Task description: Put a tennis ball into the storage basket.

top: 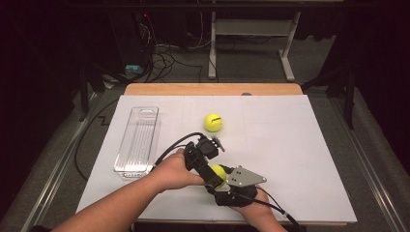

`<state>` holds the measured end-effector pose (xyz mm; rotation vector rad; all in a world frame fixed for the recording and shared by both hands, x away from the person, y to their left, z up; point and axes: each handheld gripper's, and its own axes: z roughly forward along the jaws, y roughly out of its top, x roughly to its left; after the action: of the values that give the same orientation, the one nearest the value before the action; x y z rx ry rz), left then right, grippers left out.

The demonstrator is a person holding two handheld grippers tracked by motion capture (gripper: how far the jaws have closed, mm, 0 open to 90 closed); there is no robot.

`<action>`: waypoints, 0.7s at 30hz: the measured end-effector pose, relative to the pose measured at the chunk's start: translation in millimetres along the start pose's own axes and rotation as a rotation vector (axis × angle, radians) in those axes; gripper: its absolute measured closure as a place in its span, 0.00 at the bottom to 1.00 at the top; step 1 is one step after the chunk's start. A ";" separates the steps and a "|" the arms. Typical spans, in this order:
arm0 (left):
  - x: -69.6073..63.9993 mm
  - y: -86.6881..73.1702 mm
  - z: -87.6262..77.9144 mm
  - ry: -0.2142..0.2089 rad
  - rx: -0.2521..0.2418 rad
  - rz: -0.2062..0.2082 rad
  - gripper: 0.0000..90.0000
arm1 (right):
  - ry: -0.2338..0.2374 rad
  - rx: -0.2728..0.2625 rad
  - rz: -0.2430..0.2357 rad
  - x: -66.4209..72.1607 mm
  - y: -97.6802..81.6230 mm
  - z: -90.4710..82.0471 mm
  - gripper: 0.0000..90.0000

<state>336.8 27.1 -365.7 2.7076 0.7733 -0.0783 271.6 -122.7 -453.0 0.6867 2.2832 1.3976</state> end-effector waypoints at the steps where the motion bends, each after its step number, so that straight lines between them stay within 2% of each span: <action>1: -0.4 0.5 1.7 -0.004 0.006 -0.001 0.02 | 0.001 -0.002 0.001 0.3 0.2 0.0 0.31; 7: 0.7 2.2 9.6 -0.040 0.027 -0.018 0.06 | 0.006 -0.007 0.000 1.5 1.5 -0.3 0.31; 12: 3.3 2.1 10.9 -0.087 0.028 -0.037 0.14 | 0.004 -0.002 0.002 0.7 1.0 -0.5 0.31; 16: 3.4 2.0 11.3 -0.105 0.029 -0.037 0.22 | 0.003 -0.007 0.001 0.1 0.8 -0.1 0.30; 17: 3.6 1.6 11.4 -0.121 0.025 -0.038 0.25 | -0.001 -0.006 -0.003 0.1 0.8 0.0 0.30; 21: 3.2 1.7 10.7 -0.120 0.024 -0.036 0.29 | -0.003 -0.010 0.003 -0.1 0.6 0.4 0.30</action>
<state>340.7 24.0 -375.8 2.6827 0.7903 -0.2580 272.0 -122.2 -452.7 0.6888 2.2727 1.4075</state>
